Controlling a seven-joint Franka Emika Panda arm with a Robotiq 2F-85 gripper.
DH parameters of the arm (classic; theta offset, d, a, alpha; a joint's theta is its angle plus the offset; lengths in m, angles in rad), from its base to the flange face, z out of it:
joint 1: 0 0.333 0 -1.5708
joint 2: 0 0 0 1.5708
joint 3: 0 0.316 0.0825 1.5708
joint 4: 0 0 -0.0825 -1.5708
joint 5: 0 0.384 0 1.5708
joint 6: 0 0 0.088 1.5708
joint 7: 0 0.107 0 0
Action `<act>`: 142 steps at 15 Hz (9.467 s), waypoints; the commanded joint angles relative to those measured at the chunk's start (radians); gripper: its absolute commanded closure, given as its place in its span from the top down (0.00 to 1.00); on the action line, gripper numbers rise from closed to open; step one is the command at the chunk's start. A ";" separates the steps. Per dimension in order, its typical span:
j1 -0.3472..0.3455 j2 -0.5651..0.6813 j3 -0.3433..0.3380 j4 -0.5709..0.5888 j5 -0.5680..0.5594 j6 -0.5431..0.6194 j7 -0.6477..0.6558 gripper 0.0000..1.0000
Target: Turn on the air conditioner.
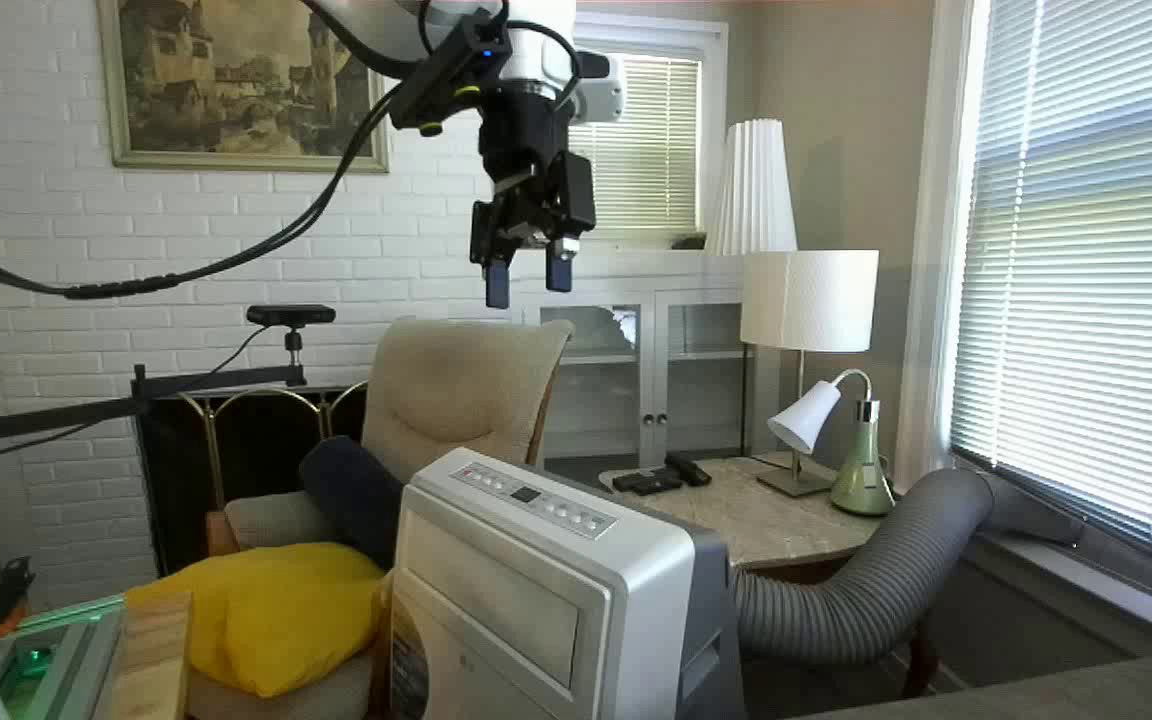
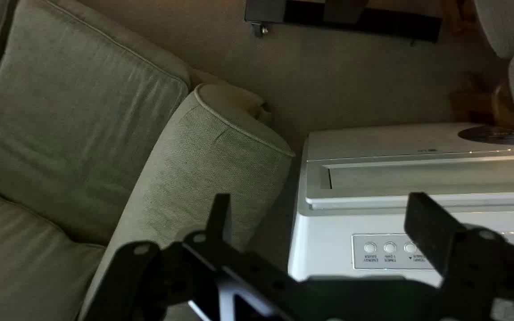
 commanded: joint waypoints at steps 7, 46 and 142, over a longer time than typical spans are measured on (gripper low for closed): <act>0.008 0.000 -0.007 0.002 -0.002 -0.002 0.002 1.00; 0.201 0.113 0.096 0.111 0.097 0.058 -0.252 1.00; 0.418 0.784 0.149 0.319 0.072 0.447 0.257 0.00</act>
